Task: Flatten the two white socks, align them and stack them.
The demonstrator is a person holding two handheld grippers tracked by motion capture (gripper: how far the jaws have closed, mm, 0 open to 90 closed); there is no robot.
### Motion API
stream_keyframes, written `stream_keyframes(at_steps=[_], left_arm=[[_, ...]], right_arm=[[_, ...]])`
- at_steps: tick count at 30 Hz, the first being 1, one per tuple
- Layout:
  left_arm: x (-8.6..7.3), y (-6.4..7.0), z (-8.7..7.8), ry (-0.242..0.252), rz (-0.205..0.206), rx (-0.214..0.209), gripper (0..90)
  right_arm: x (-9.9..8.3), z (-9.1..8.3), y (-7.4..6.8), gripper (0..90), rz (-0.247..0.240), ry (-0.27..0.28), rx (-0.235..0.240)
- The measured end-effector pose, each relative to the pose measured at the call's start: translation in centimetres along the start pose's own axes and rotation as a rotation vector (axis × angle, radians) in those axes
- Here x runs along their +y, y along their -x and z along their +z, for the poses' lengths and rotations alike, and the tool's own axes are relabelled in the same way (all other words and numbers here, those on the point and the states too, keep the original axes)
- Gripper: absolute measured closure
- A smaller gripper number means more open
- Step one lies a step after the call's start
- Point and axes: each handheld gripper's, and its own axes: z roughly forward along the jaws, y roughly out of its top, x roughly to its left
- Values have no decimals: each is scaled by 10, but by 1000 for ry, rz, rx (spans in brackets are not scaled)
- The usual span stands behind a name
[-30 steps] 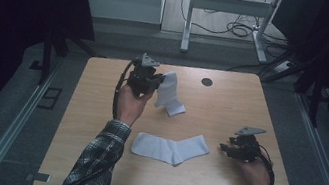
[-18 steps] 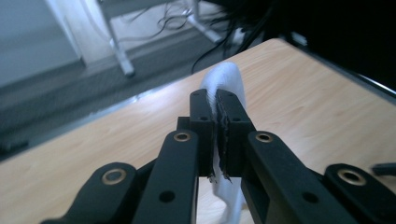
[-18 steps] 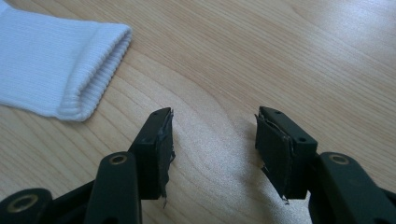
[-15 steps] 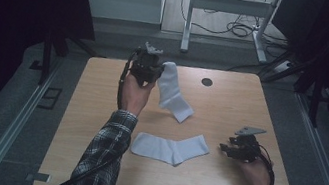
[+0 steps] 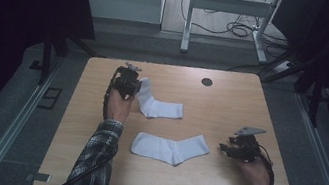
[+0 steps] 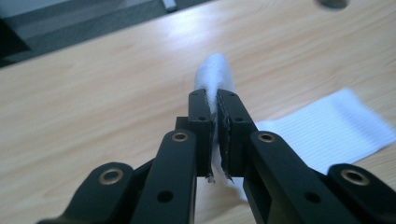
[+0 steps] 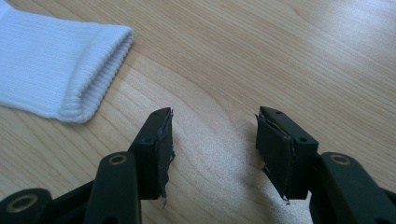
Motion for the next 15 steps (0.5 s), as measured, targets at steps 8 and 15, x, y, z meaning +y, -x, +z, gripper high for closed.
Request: stream_keyframes(at_steps=[8,15], left_arm=[[-52,-19,9,-53,-37,15,830],[-102,-25,4,-40,-97,-21,820]], right_arm=[[1,0,0,455,3,-5,-4],[1,1,-1,451,11,0,-8]])
